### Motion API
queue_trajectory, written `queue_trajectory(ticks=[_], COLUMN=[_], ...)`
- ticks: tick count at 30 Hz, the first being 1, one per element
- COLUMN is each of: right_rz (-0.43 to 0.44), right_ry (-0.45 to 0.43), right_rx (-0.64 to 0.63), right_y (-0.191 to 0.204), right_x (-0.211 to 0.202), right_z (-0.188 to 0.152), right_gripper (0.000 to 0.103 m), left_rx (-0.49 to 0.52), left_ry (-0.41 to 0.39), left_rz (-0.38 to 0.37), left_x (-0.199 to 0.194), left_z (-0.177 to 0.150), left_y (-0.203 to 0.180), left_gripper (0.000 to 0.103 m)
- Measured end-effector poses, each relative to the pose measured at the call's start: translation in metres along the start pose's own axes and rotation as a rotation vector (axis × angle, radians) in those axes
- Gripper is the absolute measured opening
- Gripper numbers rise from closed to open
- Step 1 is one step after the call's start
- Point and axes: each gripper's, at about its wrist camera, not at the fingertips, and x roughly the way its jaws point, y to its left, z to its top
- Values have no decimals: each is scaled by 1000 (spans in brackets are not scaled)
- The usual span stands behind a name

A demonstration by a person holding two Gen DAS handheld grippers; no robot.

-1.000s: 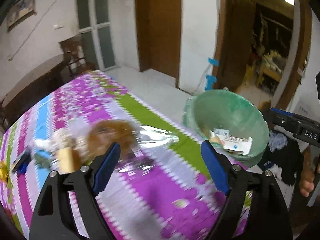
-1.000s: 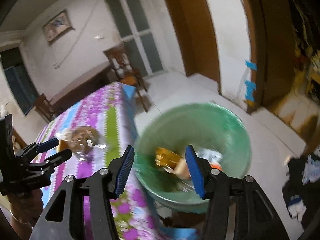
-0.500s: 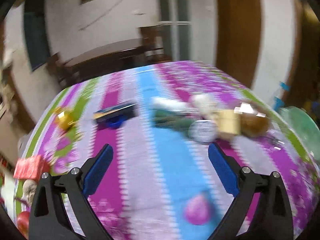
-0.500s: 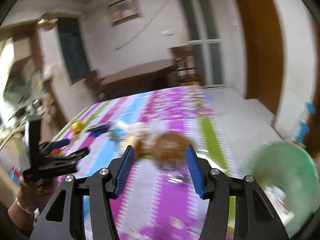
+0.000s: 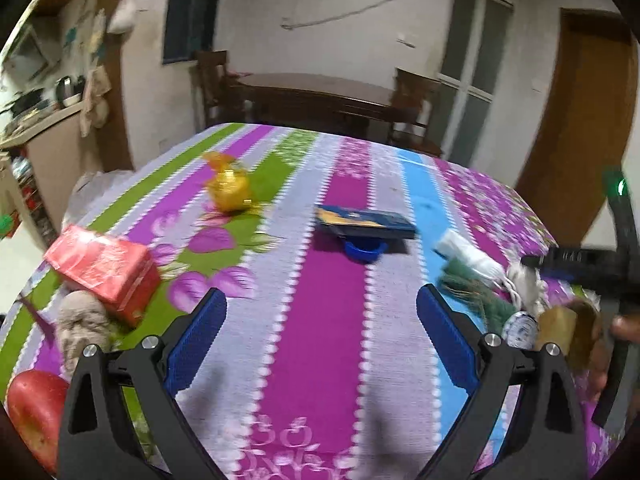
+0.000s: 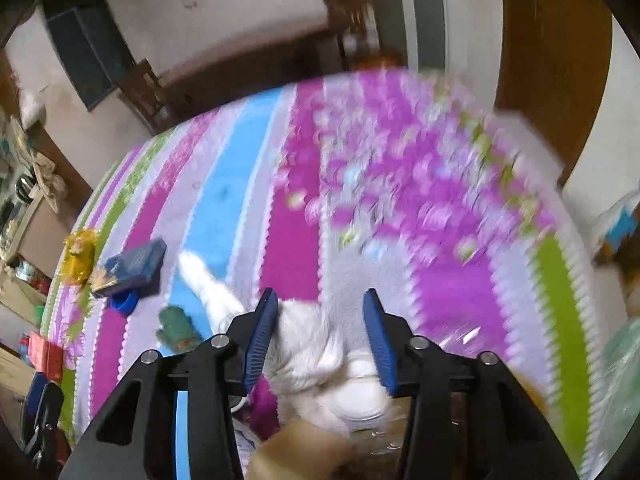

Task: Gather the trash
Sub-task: 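Grasp a yellow sponge block with the right tool while the left tool grasps the white yarn ball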

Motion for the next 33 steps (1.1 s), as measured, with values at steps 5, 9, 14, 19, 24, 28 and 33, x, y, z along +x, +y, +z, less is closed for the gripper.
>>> queue_trajectory(ticks=[5,9,14,19,24,28,33], right_rz=[362,253,219,175,115,39,15], right_ry=[122,-33,-118,-148,-205,-214,-148], right_rx=[-141,-195,-152,-131,-200,-287,-378], right_y=[53,46,12,-1,11,27,43], right_x=[-54,-102,-130,-128,-121,-115,-93], right_z=[-69,-96,-141,-188,-196,-185,-161], right_gripper=[44,54,66,67,78,86,86], left_rx=[-99,-126,-95,-80,-100,-132,-115], left_ry=[-11,43,34,34,25,-12,14], left_rz=[52,30,52,46,17,-25,-124], left_x=[-6,1,-2,-2,-7,-18,-18], left_z=[6,6,1,1,4,9,12], left_y=[21,27,24,22,26,34,31], left_gripper=[95,95,95,95,95,95,92])
